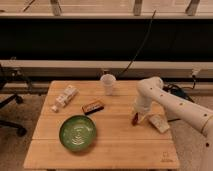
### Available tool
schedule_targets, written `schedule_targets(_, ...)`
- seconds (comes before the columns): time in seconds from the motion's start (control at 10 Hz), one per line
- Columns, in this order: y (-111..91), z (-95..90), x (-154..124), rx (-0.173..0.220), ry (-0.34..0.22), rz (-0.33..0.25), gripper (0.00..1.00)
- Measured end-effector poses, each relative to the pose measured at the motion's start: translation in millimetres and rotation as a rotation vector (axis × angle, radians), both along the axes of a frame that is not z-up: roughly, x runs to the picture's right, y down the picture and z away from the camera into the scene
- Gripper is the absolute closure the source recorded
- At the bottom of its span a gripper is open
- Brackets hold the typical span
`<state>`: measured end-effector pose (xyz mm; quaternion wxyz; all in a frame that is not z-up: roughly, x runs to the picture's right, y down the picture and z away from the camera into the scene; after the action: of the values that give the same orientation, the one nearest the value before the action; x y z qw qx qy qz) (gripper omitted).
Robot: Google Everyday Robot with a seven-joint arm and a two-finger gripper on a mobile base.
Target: Drag the pepper across the table
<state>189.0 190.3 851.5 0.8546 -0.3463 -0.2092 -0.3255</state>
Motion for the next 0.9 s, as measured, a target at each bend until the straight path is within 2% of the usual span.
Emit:
schedule_targets(0.3, 9.9, -16.2, -5.9, -0.012, -0.05, -0.042, 0.99)
schedule_targets(0.7, 23.2, -31.2, -8.3, -0.03, -0.094, -0.071, 0.99)
schedule_targets(0.9, 36.3, -37.6, -12.7, -0.037, -0.126, -0.097, 0.99)
